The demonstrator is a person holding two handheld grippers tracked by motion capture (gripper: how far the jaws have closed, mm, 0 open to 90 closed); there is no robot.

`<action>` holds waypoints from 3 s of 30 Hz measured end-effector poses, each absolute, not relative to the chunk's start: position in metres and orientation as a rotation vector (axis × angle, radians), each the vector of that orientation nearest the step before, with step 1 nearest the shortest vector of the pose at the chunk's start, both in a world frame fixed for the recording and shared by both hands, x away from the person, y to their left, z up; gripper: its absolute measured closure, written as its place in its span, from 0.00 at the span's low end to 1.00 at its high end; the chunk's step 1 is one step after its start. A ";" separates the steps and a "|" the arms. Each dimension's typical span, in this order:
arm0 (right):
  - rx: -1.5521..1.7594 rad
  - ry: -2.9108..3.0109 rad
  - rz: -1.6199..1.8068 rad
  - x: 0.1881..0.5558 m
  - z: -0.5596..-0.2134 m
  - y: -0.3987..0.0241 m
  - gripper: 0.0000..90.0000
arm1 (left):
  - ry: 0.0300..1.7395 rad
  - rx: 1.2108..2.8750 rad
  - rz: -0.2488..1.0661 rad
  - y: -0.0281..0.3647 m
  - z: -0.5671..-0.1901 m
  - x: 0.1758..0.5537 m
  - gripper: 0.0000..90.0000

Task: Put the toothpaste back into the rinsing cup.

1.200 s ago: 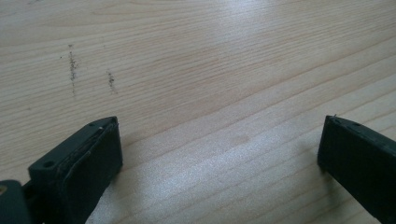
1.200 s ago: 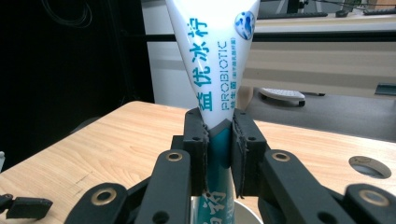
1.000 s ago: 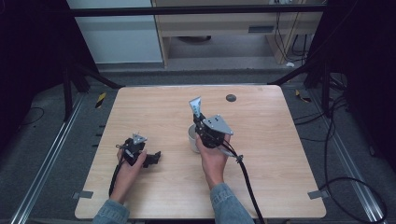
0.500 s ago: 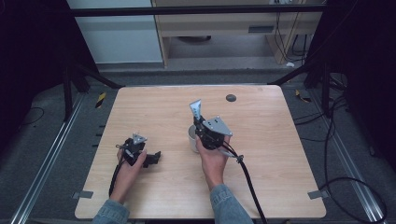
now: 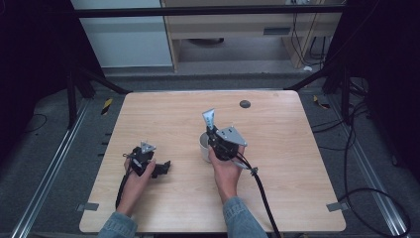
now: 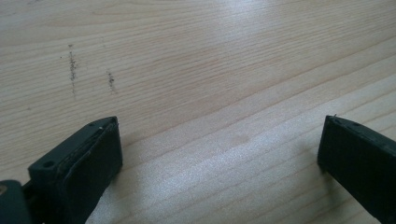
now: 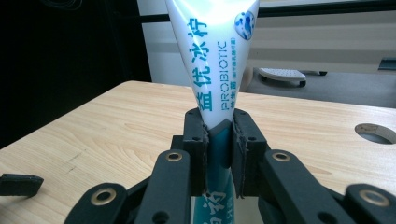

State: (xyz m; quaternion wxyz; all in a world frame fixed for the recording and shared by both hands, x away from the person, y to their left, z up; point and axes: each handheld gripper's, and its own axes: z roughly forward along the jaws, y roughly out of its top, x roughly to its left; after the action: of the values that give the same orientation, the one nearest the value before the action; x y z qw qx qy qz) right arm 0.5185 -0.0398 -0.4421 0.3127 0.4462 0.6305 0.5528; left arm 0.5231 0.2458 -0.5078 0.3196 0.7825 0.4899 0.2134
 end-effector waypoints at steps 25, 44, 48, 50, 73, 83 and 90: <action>1.214 1.675 1.444 0.521 -0.449 -0.042 0.86 | 1.287 2.058 0.560 0.246 -0.508 0.523 0.00; 1.262 1.685 1.455 0.524 -0.447 -0.047 0.86 | 1.287 2.058 0.560 0.246 -0.508 0.523 0.00; 1.271 1.689 1.452 0.525 -0.446 -0.049 0.85 | 1.286 2.059 0.560 0.246 -0.508 0.523 0.00; 1.280 1.689 1.459 0.526 -0.446 -0.049 0.85 | 1.286 2.057 0.561 0.246 -0.508 0.523 0.00; 1.303 1.702 1.449 0.528 -0.445 -0.052 0.80 | 1.285 2.056 0.560 0.246 -0.508 0.523 0.00; 1.296 1.713 1.444 0.528 -0.445 -0.050 0.79 | 1.285 2.056 0.560 0.246 -0.508 0.524 0.00; 1.290 1.719 1.441 0.527 -0.445 -0.050 0.77 | 1.285 2.056 0.560 0.246 -0.508 0.524 0.00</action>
State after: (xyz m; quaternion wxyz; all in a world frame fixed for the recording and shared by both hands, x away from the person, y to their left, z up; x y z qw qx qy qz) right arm 0.5267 -0.0499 -0.4450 0.2734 0.4797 0.6389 0.5357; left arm 0.5235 0.2457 -0.5080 0.3211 0.7825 0.4892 0.2131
